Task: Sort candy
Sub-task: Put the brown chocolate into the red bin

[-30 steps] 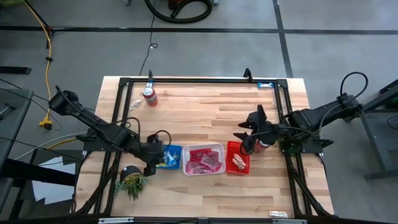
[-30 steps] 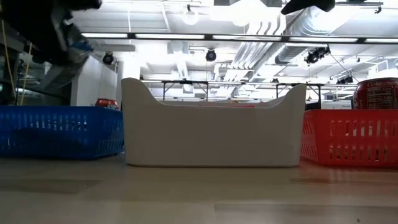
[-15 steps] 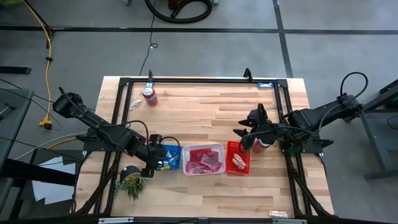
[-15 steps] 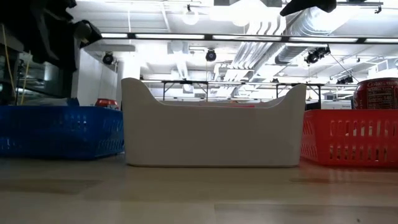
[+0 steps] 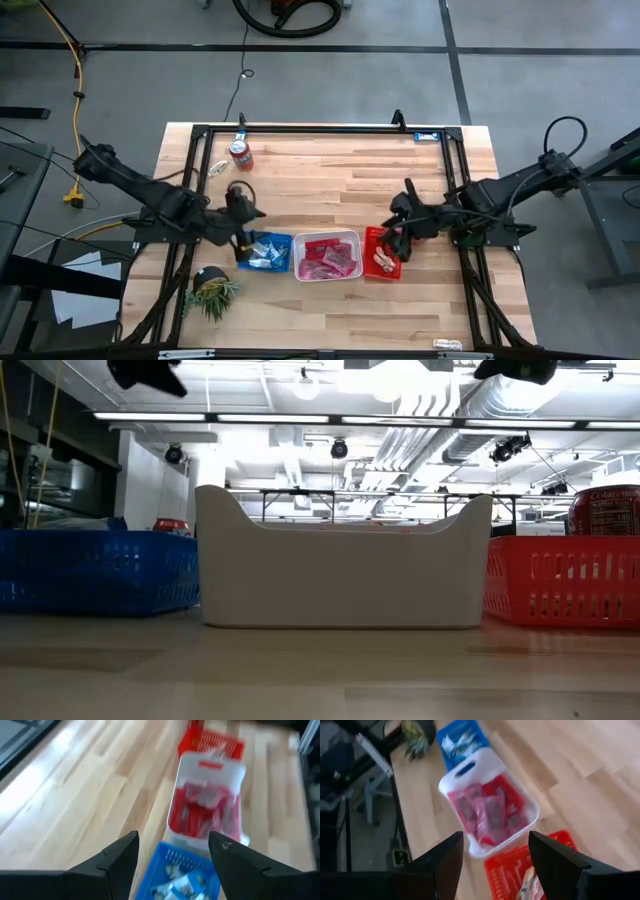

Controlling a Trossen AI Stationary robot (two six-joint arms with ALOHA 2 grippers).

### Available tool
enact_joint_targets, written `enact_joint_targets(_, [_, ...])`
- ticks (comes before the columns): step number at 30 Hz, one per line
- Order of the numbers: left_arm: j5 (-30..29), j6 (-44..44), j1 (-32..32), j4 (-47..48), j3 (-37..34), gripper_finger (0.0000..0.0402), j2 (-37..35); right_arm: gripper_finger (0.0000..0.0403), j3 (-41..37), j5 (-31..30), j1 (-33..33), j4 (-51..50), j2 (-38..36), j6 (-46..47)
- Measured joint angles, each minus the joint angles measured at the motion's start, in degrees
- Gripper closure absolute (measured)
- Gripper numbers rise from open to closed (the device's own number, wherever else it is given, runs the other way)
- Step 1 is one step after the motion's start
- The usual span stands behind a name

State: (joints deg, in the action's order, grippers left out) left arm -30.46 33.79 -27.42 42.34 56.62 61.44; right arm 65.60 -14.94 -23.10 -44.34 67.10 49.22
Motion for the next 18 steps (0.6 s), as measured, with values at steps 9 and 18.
enact_joint_targets(9, [4.7, -3.0, 1.6, -2.8, 0.0, 0.0174, -3.4, 0.0183, 0.0, 0.5, -1.3, 5.4, 2.3, -1.7])
enact_joint_targets(18, [4.4, -5.4, 7.6, -3.3, 0.3, 0.0174, -4.5, 0.0183, 0.0, 0.6, 1.5, 9.3, 2.3, -1.0])
